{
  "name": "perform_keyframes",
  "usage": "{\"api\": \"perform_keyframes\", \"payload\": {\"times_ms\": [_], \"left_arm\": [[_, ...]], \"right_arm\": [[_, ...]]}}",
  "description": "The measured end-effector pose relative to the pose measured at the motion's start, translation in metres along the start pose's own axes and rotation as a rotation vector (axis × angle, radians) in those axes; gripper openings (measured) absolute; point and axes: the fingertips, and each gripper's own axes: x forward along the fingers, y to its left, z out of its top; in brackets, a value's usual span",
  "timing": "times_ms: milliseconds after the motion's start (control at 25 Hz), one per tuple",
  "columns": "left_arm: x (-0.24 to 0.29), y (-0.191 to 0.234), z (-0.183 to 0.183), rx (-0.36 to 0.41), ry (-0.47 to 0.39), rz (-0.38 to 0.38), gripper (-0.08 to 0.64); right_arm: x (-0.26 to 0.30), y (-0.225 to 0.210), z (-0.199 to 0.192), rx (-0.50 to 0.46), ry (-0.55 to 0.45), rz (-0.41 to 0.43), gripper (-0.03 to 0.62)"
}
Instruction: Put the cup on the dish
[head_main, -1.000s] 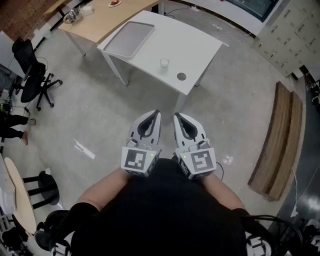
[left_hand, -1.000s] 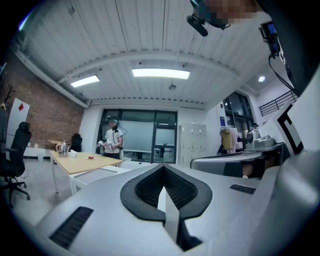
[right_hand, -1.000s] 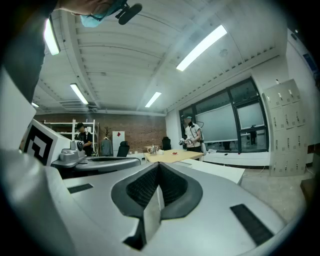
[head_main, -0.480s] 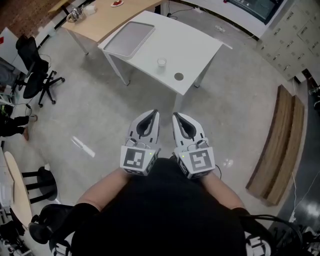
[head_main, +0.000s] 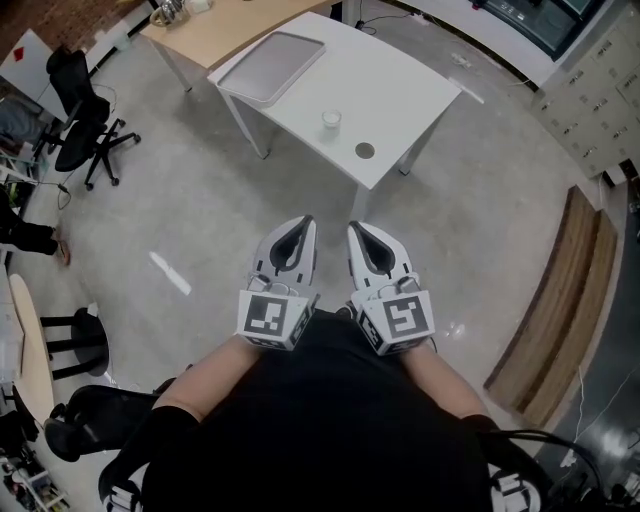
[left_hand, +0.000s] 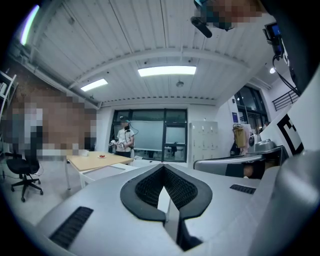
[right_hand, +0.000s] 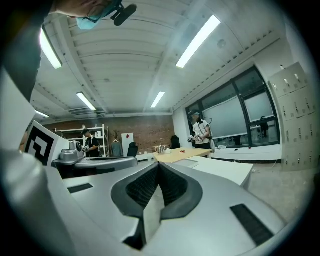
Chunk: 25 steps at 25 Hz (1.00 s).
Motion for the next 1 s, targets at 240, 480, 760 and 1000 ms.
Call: {"api": "perform_keyframes", "payload": {"times_ms": [240,480,760,1000], "left_arm": [[0.027,0.025,-0.016,-0.024,0.016,0.006,0.006],[0.08,0.07,-0.024,-0.07,0.034,-0.029,0.005],[0.144,0.131,-0.024,-0.093,0.05,-0.066,0.005],[0.181,0.183,-0.014,-0.099,0.05,-0.102,0.005]], "right_arm": [[0.037,-0.013,-0.01,-0.01,0.023,-0.011,0.012],[0.099,-0.028,-0.016,-0.017,0.079,-0.033,0.012],[0.178,-0.052,-0.02,-0.005,0.122,-0.065,0.012],[0.24,-0.065,-0.009,-0.001,0.146,-0.139,0.012]]}}
